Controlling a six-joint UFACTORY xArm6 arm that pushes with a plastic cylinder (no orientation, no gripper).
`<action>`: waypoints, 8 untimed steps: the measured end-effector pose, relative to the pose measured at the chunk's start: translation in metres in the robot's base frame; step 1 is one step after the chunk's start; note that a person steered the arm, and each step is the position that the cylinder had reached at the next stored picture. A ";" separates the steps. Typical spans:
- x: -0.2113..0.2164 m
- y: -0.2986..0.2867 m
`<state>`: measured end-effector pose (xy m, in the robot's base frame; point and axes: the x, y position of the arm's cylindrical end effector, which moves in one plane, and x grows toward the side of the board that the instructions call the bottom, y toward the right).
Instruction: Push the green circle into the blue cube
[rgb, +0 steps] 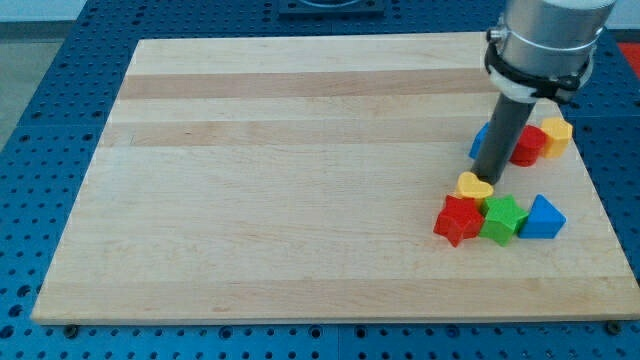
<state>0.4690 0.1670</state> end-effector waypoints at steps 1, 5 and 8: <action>0.005 -0.038; -0.195 0.090; -0.233 0.178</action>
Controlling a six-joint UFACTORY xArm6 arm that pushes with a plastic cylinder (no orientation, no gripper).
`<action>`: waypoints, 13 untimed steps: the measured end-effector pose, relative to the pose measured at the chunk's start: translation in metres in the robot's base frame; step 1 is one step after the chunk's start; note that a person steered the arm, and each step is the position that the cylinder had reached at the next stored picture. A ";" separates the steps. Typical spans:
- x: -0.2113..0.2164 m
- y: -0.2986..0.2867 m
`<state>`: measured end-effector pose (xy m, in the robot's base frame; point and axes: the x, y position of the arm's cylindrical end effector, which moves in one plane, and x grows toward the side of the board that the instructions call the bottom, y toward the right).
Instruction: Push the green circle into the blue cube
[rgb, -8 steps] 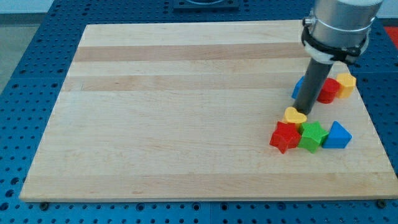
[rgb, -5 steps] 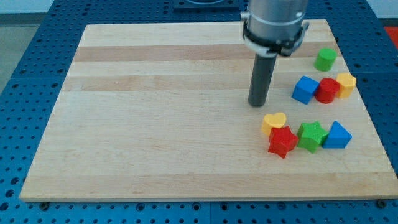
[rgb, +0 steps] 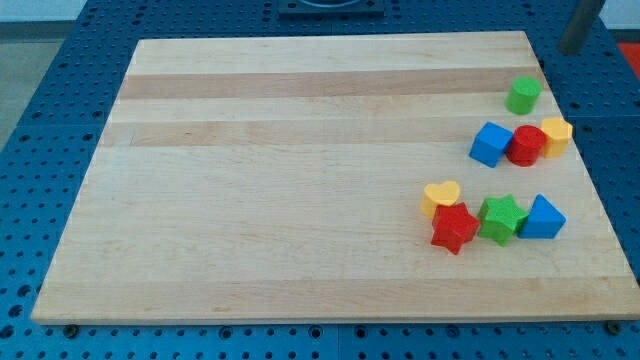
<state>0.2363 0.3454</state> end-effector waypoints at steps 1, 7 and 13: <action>0.021 -0.018; 0.084 -0.056; 0.067 -0.108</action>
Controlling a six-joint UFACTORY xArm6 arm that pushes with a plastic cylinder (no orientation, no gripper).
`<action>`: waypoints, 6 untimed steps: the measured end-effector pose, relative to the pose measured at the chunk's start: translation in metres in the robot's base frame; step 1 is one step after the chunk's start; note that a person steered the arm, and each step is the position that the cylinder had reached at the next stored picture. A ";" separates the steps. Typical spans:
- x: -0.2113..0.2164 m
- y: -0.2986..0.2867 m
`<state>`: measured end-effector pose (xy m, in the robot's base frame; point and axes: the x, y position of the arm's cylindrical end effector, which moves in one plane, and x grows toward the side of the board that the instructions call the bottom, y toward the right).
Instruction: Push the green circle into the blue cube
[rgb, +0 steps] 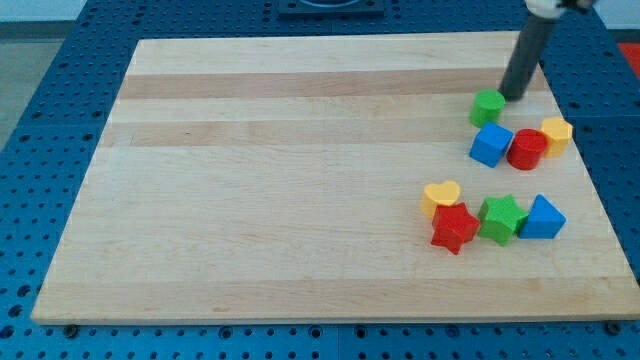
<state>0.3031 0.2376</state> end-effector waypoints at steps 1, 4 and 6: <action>-0.033 -0.008; 0.075 -0.034; 0.149 -0.034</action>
